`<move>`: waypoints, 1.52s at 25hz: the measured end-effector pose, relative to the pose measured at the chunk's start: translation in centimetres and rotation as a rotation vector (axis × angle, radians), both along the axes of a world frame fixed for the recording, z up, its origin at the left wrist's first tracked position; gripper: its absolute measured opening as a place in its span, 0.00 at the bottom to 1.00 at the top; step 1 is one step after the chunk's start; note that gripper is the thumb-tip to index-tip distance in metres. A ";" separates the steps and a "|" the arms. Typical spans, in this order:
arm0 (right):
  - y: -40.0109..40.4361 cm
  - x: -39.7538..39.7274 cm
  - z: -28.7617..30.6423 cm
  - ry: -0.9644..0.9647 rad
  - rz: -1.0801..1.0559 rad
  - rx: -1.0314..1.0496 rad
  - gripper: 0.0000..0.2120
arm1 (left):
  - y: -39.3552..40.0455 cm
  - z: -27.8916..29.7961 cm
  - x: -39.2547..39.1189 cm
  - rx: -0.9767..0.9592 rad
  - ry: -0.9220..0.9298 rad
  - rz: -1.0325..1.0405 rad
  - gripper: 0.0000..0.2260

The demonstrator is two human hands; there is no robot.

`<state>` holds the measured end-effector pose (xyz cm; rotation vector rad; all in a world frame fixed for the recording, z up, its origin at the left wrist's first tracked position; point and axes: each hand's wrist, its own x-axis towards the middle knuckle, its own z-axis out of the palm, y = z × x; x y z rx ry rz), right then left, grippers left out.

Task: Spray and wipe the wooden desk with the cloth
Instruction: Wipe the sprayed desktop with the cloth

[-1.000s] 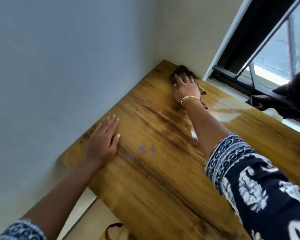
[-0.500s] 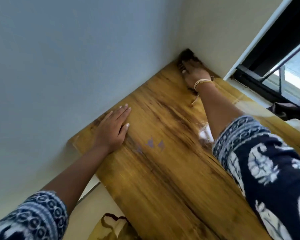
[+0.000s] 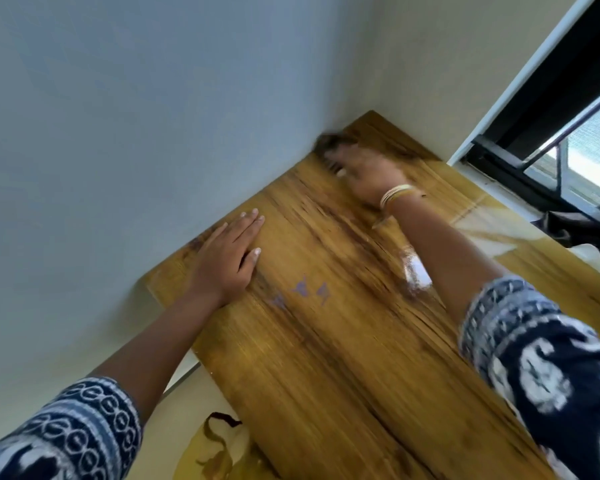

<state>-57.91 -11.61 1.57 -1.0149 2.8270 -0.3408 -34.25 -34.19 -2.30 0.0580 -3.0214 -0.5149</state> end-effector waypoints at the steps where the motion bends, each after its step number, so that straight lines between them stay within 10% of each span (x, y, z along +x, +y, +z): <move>1: 1.5 -2.7 0.2 -0.018 -0.217 0.013 0.24 | 0.0 0.0 0.1 0.001 -0.005 0.007 0.25; 5: 0.9 -1.8 0.3 -0.013 -0.406 0.065 0.24 | -0.2 -0.2 -0.1 -0.005 -0.003 0.005 0.25; 11: -0.5 11.7 -1.6 0.035 0.460 -0.008 0.22 | -0.1 0.0 -0.1 -0.014 0.019 -0.002 0.25; 18: 9.7 -0.1 -1.3 0.012 -0.561 0.022 0.25 | -0.2 -0.4 -0.1 -0.029 0.018 0.012 0.24; 21: 5.2 4.6 -0.8 0.057 -0.480 0.072 0.23 | -0.3 -0.4 -0.2 -0.044 0.024 0.001 0.24; 26: 0.7 17.1 -2.4 0.054 0.338 -0.005 0.21 | -0.3 -0.3 -0.1 -0.056 0.000 -0.010 0.24; 33: 13.8 7.8 -1.1 -0.048 -0.785 0.011 0.23 | -1.3 -0.6 5.3 0.085 0.060 0.031 0.23; 38: 1.8 18.0 -1.2 0.113 -0.438 0.032 0.22 | -4.6 -1.8 13.3 -0.036 0.091 0.051 0.24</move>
